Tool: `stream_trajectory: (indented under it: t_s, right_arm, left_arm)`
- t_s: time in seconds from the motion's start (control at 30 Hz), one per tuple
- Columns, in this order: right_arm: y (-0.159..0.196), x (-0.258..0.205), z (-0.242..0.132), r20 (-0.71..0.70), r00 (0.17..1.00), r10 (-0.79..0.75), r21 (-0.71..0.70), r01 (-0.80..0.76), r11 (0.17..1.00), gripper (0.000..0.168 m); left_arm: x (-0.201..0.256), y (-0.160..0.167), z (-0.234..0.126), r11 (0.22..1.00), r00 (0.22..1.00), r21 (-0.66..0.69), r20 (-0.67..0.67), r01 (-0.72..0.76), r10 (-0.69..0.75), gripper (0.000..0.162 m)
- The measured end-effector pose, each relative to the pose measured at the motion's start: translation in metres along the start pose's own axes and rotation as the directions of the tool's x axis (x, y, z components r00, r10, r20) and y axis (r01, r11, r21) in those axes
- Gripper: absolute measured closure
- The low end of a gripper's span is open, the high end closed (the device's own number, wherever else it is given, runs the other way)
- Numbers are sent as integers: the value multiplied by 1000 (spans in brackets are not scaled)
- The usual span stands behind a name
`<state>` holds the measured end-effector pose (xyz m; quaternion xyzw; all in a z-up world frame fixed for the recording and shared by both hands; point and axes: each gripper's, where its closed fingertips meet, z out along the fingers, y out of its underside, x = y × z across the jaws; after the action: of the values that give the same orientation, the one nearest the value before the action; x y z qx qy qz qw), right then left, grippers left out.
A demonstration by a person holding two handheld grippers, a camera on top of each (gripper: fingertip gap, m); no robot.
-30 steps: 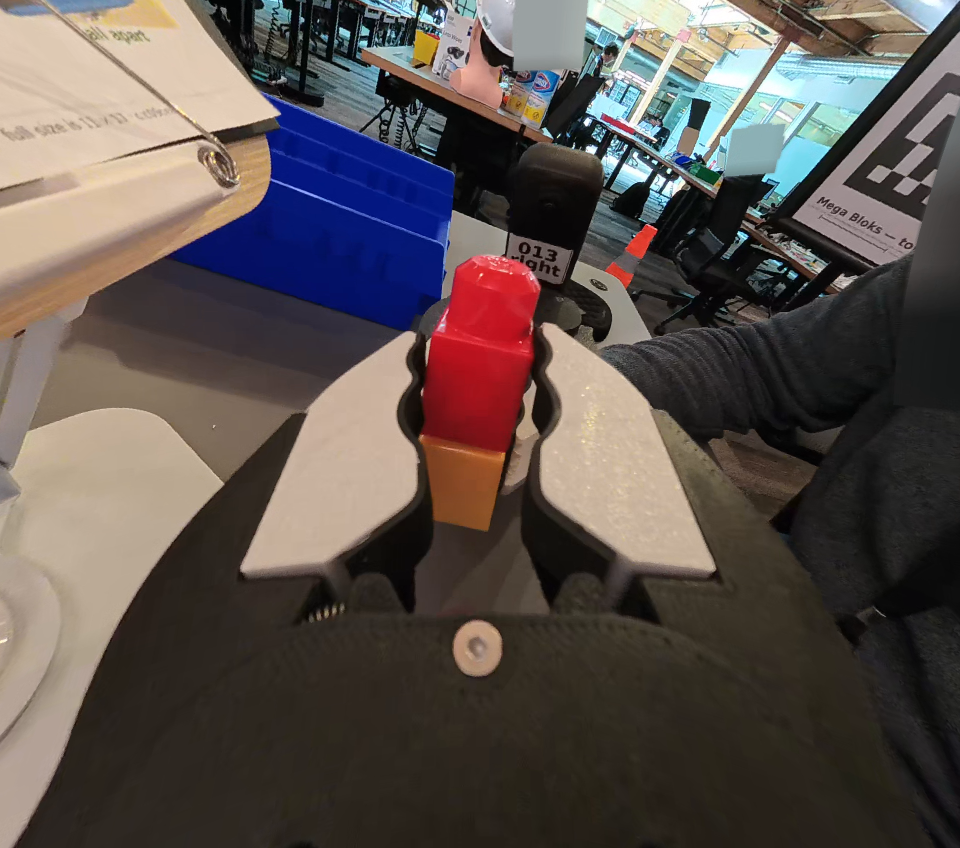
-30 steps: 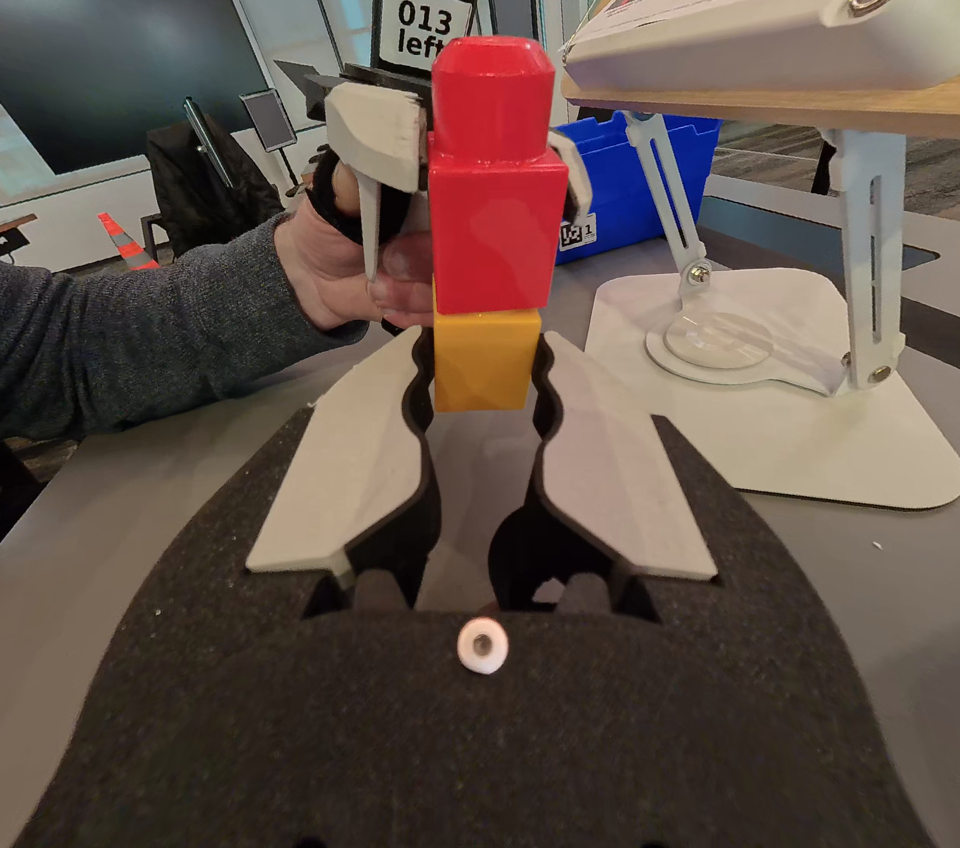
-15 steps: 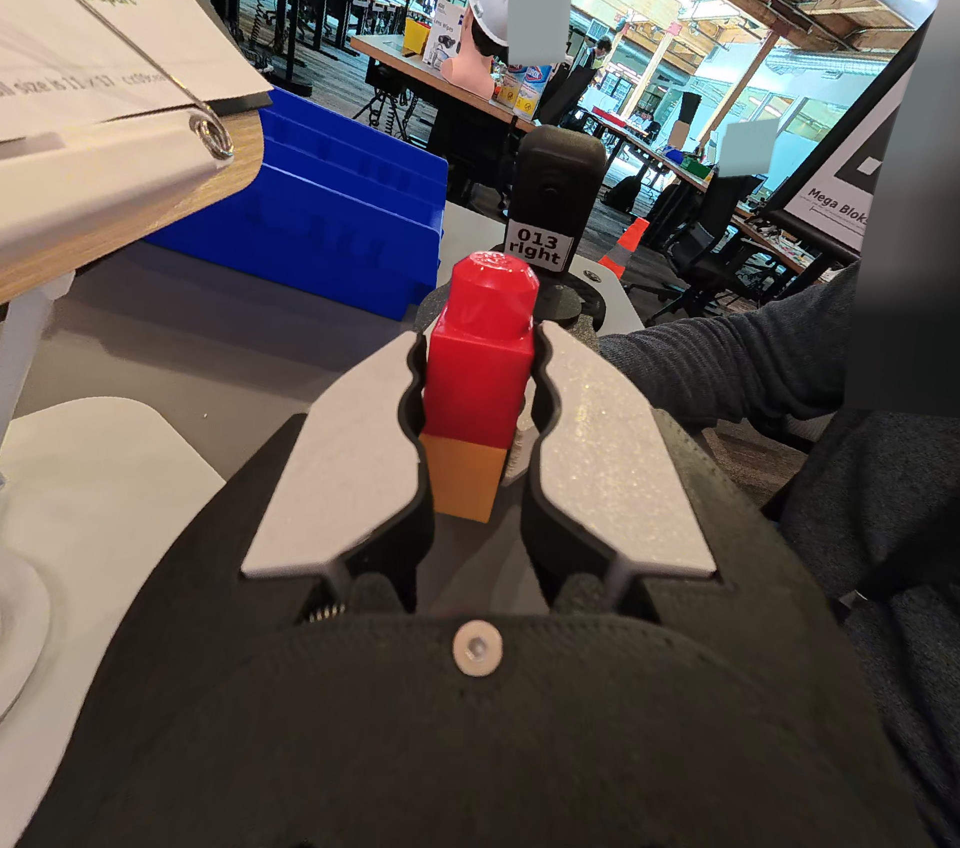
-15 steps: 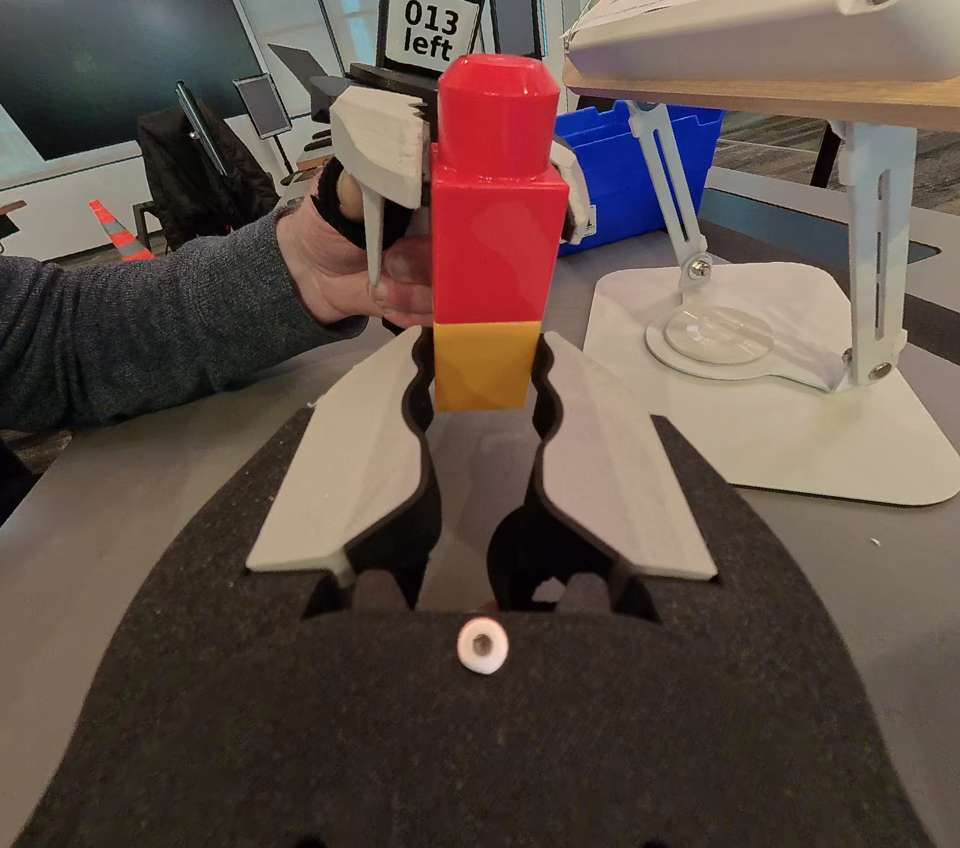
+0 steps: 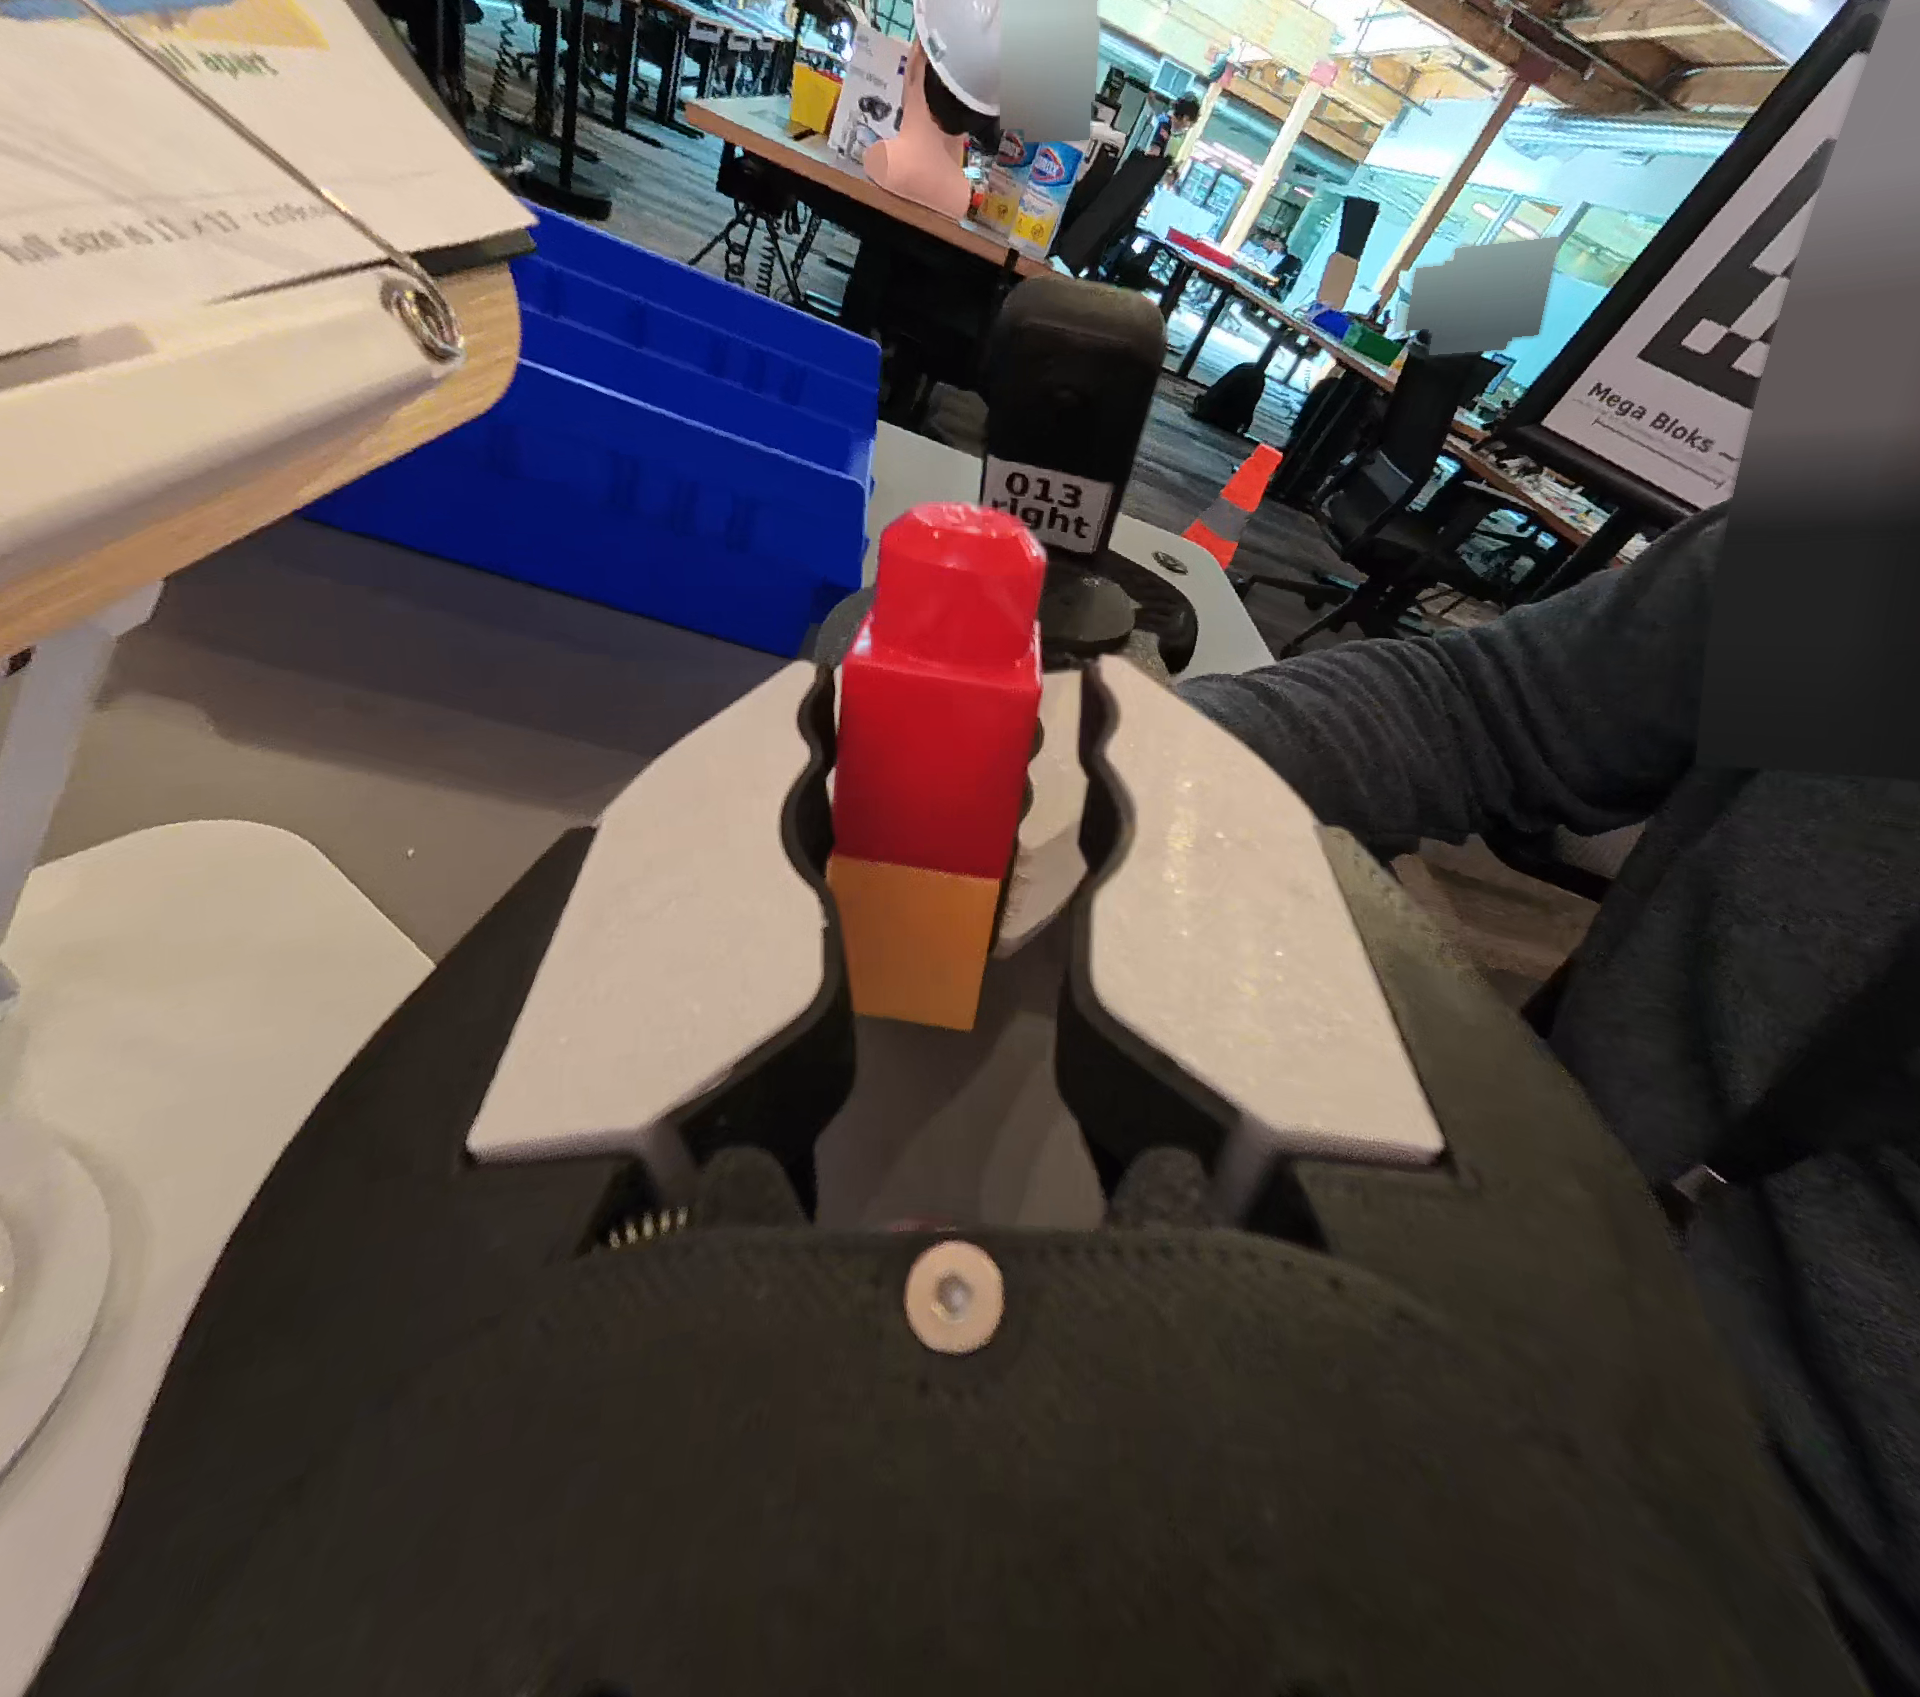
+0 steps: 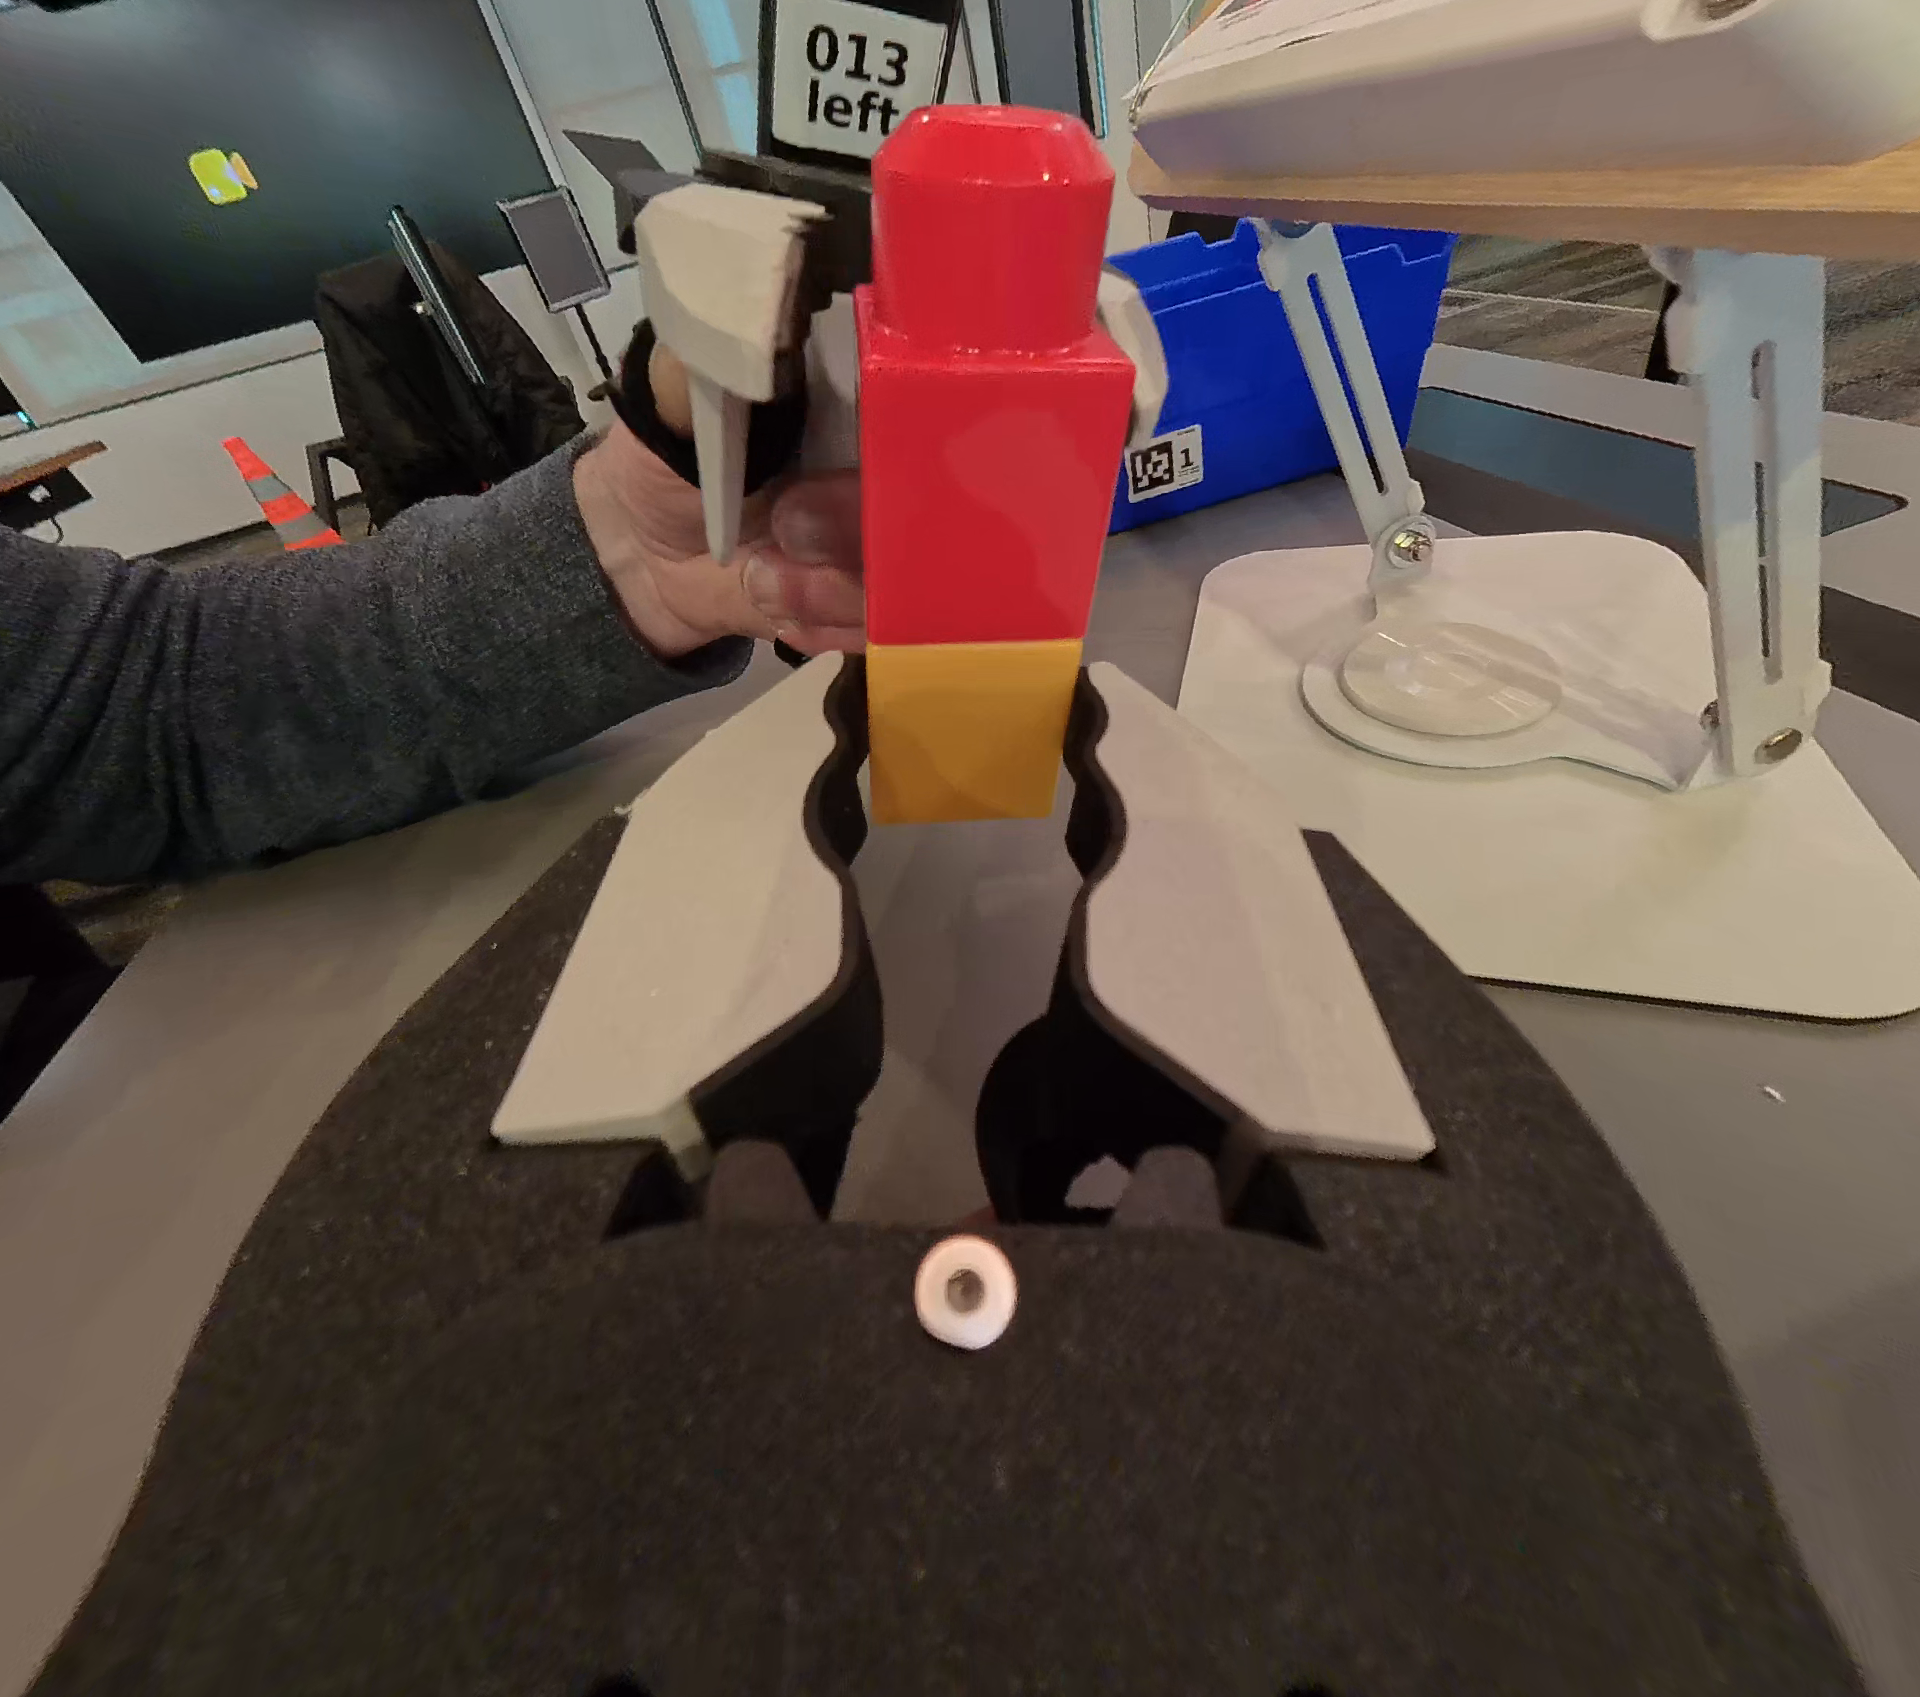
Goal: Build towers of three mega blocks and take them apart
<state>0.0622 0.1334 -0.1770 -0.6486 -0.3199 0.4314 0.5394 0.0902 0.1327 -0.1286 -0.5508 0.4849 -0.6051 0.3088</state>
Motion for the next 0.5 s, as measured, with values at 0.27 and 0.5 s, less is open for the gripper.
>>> stream_trajectory:
  t_s: [0.27, 0.5]
  right_arm:
    - [-2, 0, -2, 16, 1000, 22, 15, -22, 1000, 132]
    - [-12, 1, -11, 65, 995, 72, 98, -78, 992, 126]
  left_arm:
    - [-5, 15, 3, 999, 1000, -38, -6, 11, -12, 125]
    - [-7, 19, 5, 996, 999, -83, 24, -29, 31, 126]
